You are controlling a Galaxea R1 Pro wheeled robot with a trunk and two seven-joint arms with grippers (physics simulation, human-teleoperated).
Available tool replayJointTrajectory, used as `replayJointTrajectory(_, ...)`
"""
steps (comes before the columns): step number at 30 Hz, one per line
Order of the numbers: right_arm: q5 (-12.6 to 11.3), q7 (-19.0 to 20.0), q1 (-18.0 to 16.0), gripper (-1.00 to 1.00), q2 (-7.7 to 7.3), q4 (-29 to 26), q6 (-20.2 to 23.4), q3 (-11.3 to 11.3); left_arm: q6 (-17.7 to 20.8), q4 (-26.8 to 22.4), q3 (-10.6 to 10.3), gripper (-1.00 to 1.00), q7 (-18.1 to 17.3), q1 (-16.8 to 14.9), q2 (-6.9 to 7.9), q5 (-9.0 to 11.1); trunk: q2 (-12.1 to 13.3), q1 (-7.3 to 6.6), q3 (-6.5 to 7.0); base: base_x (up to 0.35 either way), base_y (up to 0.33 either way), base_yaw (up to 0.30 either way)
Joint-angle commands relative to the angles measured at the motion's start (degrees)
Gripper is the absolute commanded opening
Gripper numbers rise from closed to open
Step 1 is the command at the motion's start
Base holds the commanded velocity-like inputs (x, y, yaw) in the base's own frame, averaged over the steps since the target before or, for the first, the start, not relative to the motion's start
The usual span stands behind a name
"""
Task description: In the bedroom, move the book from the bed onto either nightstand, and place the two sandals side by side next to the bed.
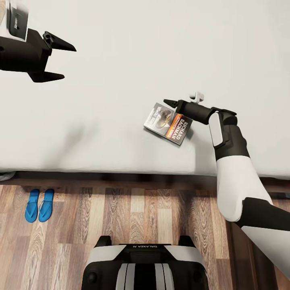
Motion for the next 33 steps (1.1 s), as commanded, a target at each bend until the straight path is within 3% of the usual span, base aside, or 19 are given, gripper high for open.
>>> replayJointTrajectory(1, -0.18, 0.11, -0.04, 1.0, 0.07, 0.06, 0.35, -0.23, 0.28, -0.01, -0.04, 1.0, 0.48, -0.06, 0.04, 0.37, -0.02, 0.0, -0.03, 0.0, 0.0, 0.0)
replayJointTrajectory(15, -0.23, 0.05, 0.04, 1.0, 0.09, 2.35, 0.08, -0.3, 0.28, -0.01, -0.02, 1.0, 0.43, 0.02, -0.03, 0.37, -0.02, 0.0, -0.03, -0.007, 0.0, 0.0)
replayJointTrajectory(25, -0.06, 0.05, 0.04, 1.0, 0.25, 2.74, 0.58, -0.11, 0.28, -0.01, 0.0, 1.0, 0.42, 0.03, -0.03, 0.37, -0.02, 0.0, -0.03, -0.212, 0.0, 0.0)
replayJointTrajectory(33, -0.04, 0.12, 0.05, 1.0, 0.38, 3.81, 0.73, -0.04, 0.28, -0.01, 0.06, 1.0, 0.42, 0.03, -0.05, 0.37, -0.02, 0.0, -0.03, -0.04, 0.0, 0.0)
